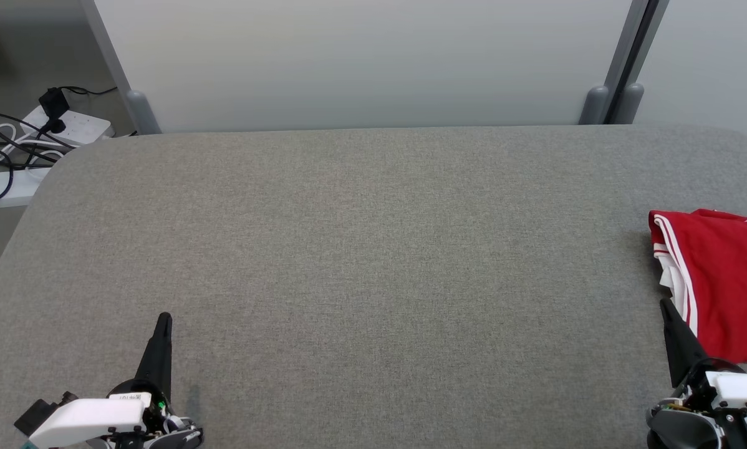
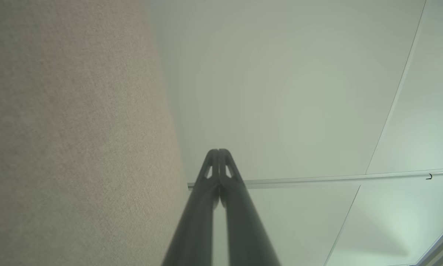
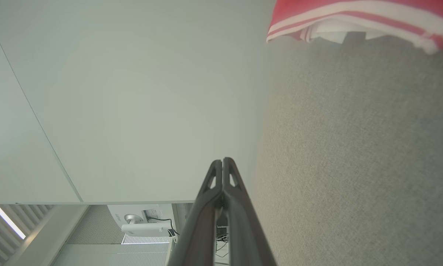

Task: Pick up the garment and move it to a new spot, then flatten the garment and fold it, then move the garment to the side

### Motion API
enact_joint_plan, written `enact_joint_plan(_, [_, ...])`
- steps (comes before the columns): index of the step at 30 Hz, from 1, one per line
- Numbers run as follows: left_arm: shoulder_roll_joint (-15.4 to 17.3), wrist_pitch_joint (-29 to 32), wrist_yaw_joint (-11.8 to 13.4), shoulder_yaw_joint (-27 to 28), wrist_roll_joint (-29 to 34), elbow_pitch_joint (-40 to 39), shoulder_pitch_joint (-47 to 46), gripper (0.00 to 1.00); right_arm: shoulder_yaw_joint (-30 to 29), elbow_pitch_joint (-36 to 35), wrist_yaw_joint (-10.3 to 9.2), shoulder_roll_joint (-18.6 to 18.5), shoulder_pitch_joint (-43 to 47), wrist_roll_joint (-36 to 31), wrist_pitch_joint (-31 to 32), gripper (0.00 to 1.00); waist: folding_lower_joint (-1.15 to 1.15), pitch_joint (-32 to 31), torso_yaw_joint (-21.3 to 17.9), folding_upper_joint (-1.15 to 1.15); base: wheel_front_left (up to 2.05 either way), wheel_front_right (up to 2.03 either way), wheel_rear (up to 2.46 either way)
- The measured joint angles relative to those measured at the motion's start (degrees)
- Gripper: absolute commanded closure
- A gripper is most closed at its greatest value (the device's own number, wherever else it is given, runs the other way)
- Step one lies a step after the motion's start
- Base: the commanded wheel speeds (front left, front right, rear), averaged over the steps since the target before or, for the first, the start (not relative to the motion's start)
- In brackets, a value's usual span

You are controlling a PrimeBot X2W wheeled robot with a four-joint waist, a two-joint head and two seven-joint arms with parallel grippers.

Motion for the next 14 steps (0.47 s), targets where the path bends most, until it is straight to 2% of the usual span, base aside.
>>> enact_joint_plan(14, [0.00, 0.00, 0.00, 0.00, 0.00, 0.00, 0.00, 1.00, 0.00, 0.00, 0.00, 0.00, 0.00, 0.00, 0.00, 1.00, 0.00, 0.00, 0.00, 0.00, 0.00, 0.00, 0.00])
